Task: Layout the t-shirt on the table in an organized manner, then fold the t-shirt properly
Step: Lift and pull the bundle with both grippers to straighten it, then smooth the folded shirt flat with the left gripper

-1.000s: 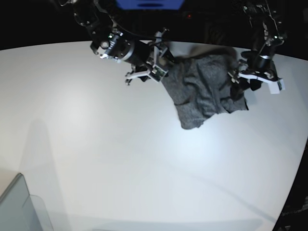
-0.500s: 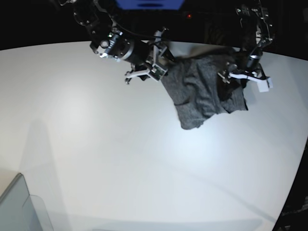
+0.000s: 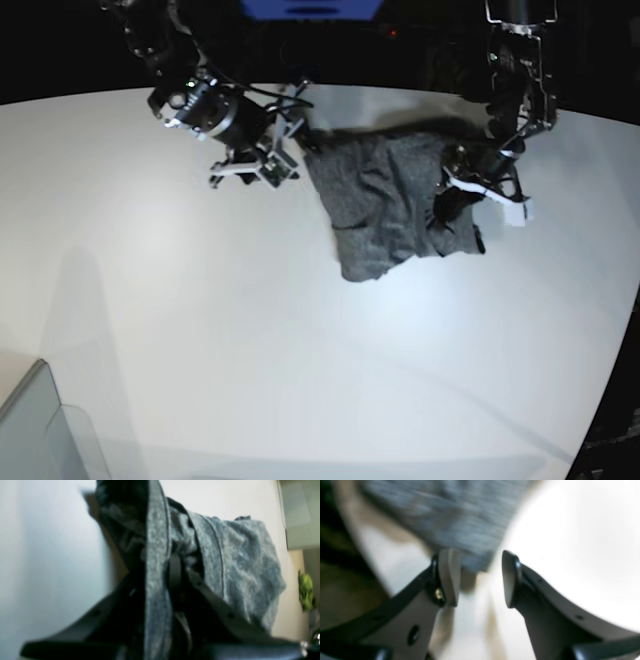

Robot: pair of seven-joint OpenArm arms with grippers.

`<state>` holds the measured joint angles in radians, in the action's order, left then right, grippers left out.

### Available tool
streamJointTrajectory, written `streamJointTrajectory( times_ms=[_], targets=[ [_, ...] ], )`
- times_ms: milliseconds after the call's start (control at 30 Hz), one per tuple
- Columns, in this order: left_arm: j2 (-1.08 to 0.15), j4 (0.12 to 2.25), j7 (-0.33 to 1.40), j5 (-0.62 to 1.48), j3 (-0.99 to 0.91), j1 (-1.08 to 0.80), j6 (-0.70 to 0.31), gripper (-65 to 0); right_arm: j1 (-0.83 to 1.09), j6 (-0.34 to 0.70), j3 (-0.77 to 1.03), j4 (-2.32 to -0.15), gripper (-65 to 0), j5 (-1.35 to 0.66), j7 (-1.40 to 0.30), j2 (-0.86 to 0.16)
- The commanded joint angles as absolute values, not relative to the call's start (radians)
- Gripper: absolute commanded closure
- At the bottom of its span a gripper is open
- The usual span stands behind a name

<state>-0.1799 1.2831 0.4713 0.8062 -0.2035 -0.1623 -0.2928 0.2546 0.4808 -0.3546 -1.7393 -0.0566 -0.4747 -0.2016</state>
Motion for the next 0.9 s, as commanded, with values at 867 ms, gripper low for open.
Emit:
streamJointTrajectory(
  times_ms=[867],
  targets=[
    [-0.097,1.036,0.532,0.030,0.872,0.591,-0.674,-0.5,0.251,0.487,0.206,-1.750,-27.7,-0.067,-0.449,-0.127]
  ],
)
